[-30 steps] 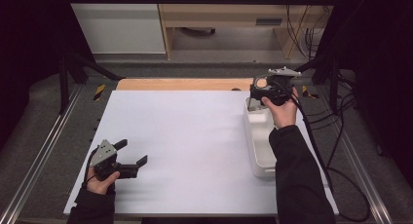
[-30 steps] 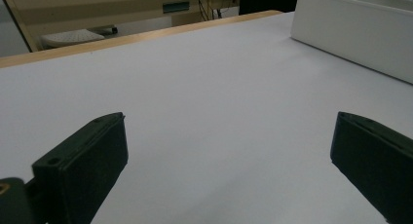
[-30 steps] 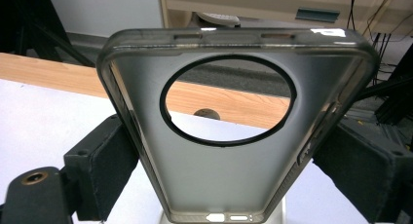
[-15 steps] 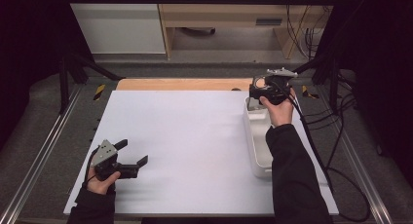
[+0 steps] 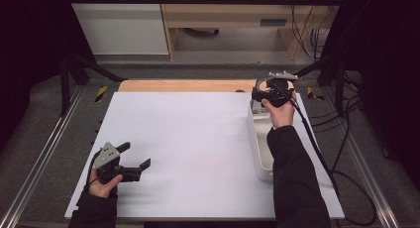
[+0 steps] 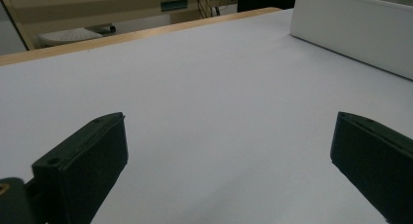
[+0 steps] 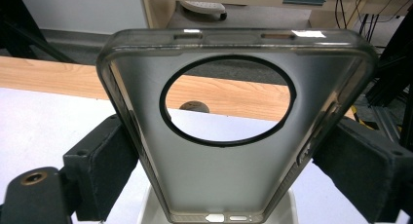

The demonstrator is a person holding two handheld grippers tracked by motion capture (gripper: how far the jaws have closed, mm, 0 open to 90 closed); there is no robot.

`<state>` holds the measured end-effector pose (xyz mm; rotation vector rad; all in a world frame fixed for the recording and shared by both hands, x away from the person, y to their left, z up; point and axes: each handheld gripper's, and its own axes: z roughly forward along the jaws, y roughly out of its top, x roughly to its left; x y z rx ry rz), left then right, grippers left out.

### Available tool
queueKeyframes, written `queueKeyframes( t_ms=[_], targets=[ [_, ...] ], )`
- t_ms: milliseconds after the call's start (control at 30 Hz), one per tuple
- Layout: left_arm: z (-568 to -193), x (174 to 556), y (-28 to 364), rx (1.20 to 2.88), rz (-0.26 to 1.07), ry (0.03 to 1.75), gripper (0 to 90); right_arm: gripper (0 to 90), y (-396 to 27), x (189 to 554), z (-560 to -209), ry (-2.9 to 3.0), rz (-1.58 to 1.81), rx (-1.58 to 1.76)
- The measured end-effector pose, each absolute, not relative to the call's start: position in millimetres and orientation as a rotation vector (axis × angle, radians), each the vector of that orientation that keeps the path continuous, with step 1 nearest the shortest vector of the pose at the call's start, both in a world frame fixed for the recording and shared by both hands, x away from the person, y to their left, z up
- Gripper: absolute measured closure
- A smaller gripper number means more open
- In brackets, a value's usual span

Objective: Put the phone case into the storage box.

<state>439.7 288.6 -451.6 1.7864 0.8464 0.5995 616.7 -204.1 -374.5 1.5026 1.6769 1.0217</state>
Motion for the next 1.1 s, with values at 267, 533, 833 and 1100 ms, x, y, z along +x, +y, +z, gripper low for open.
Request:
queueKeyframes(
  t_ms=[267, 533, 833, 1100],
  targets=[
    [-452, 440, 289, 1.786, 0.599, 0.846, 0.0, 11.5, -203, 620, -382, 1.673, 1.013, 1.52],
    [-452, 440, 288, 1.787, 0.6, 0.845, 0.0, 11.5, -203, 623, -390, 1.676, 0.99, 1.524],
    [-452, 440, 288, 1.788, 0.6, 0.846, 0.0, 11.5, -203, 625, -398, 1.683, 0.983, 1.537],
    [-452, 440, 288, 1.789, 0.602, 0.844, 0.0, 11.4, -201, 626, -402, 1.689, 0.977, 1.543]
  ],
)
